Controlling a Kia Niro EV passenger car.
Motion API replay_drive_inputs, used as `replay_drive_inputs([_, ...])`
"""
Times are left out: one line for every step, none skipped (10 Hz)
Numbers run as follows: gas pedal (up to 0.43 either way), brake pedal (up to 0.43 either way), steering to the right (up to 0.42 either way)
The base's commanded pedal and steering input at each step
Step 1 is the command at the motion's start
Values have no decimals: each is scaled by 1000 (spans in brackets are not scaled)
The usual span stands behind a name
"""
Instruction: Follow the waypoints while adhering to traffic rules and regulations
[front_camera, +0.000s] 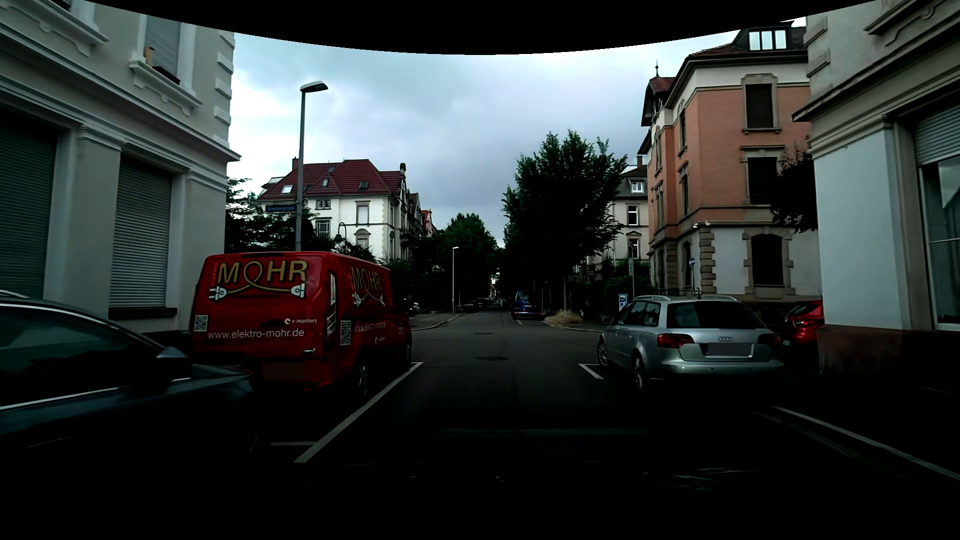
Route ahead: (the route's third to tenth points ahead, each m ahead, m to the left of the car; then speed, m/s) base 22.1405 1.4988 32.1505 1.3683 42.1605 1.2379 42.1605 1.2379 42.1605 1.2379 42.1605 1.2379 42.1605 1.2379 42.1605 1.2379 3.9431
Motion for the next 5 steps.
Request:
replay_drive_inputs([0, 0, 3])
replay_drive_inputs([0, 0, 3])
replay_drive_inputs([0, 0, 3])
replay_drive_inputs([0, 0, 3])
replay_drive_inputs([0, 0, 3])
